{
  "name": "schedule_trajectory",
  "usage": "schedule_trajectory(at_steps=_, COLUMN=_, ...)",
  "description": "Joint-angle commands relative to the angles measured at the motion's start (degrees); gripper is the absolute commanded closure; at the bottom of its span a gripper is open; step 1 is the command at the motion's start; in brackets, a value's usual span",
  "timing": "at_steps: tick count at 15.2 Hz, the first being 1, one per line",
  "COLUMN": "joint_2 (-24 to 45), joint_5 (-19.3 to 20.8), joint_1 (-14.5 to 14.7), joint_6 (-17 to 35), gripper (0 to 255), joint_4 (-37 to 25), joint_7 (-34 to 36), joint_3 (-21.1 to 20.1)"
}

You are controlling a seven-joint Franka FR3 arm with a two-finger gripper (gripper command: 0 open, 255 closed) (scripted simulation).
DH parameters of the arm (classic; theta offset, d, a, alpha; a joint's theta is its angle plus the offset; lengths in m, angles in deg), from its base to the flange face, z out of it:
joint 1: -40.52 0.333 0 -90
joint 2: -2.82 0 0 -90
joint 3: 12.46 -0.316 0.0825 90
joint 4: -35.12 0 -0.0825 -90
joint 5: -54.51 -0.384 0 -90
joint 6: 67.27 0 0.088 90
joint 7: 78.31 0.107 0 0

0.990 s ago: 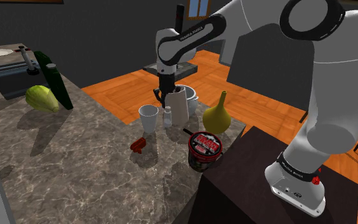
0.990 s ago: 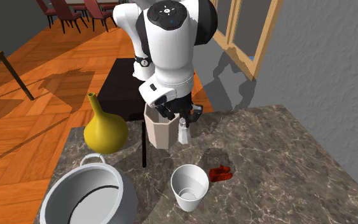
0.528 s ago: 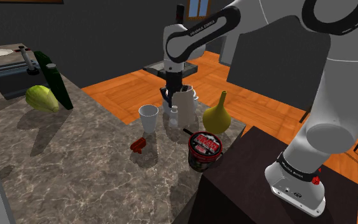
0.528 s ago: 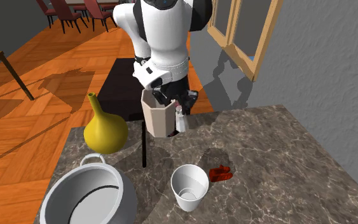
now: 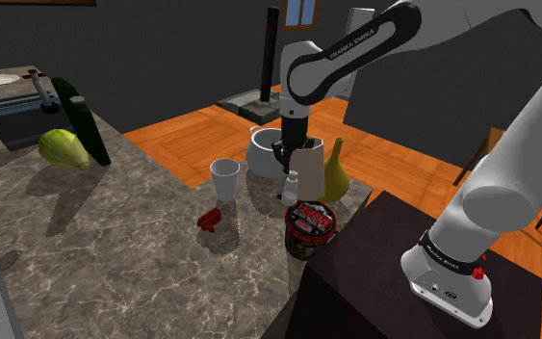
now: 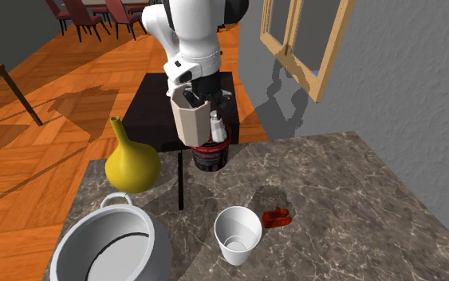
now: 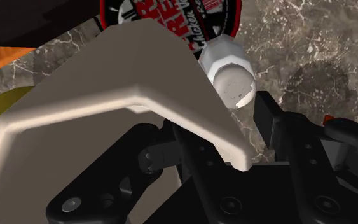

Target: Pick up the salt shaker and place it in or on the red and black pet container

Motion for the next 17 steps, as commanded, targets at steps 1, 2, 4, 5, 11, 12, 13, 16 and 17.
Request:
schedule_trajectory(at_steps=1, joint_2=-4.47, joint_5=-1.31, joint_1=0.20, joint_6=0.50, gripper=255, joint_4=4.87, joint_7=-0.68, joint_3=-0.12)
schedule_trajectory(at_steps=2, joint_2=-6.77, joint_5=-1.93, joint_1=0.29, joint_6=0.55, gripper=255, joint_4=7.23, joint_7=-1.18, joint_3=-0.05)
schedule_trajectory(at_steps=4, joint_2=-11.48, joint_5=-3.12, joint_1=0.57, joint_6=0.41, gripper=255, joint_4=11.85, joint_7=-2.12, joint_3=0.17)
schedule_trajectory(at_steps=5, joint_2=-15.70, joint_5=-4.07, joint_1=0.90, joint_6=-0.01, gripper=255, joint_4=15.70, joint_7=-2.86, joint_3=0.41)
schedule_trajectory(at_steps=11, joint_2=-12.00, joint_5=-4.23, joint_1=0.99, joint_6=5.57, gripper=255, joint_4=17.60, joint_7=-3.21, joint_3=0.02)
schedule_trajectory(at_steps=12, joint_2=-11.32, joint_5=-4.25, joint_1=0.99, joint_6=6.51, gripper=255, joint_4=17.87, joint_7=-3.27, joint_3=-0.05)
schedule_trajectory(at_steps=13, joint_2=-10.62, joint_5=-4.26, joint_1=0.99, joint_6=7.46, gripper=255, joint_4=18.12, joint_7=-3.32, joint_3=-0.12)
schedule_trajectory(at_steps=16, joint_2=-8.43, joint_5=-4.28, joint_1=0.95, joint_6=10.31, gripper=255, joint_4=18.80, joint_7=-3.48, joint_3=-0.34)
schedule_trajectory(at_steps=17, joint_2=-7.67, joint_5=-4.28, joint_1=0.93, joint_6=11.27, gripper=255, joint_4=19.00, joint_7=-3.52, joint_3=-0.42)
